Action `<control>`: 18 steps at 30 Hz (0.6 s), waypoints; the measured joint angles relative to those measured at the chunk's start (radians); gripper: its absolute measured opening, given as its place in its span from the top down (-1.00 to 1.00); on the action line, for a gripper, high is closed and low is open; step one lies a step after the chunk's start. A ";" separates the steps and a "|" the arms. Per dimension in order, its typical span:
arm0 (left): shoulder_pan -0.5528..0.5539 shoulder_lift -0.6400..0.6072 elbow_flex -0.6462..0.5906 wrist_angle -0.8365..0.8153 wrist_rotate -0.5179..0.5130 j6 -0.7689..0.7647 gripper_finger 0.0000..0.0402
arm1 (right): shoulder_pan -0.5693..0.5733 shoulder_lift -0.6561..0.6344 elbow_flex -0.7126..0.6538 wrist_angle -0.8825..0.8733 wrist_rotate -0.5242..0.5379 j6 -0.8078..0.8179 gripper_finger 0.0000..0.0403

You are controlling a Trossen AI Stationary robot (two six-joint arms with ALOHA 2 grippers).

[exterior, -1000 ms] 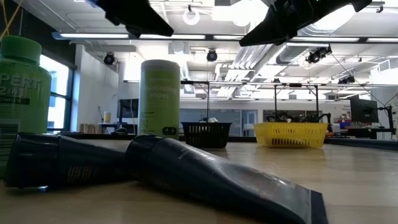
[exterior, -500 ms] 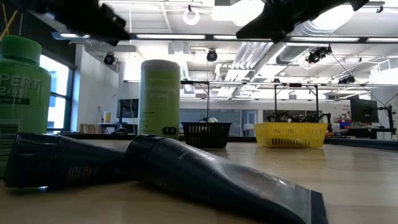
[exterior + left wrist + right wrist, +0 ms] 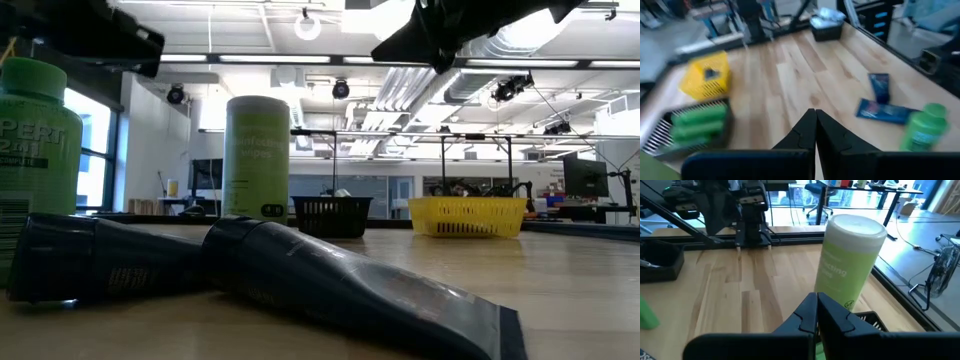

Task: Pick & Place Travel size toiletries
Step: Put the green shampoo bottle into the top black bin

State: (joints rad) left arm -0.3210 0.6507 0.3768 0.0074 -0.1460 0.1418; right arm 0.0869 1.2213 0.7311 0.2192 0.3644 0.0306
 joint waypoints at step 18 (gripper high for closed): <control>0.000 -0.097 -0.032 -0.067 0.042 -0.123 1.00 | -0.023 0.000 0.000 -0.005 -0.004 0.029 0.98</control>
State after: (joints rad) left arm -0.3210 0.5541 0.3450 -0.0599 -0.1044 0.0190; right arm 0.0635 1.2213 0.7311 0.2142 0.3607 0.0601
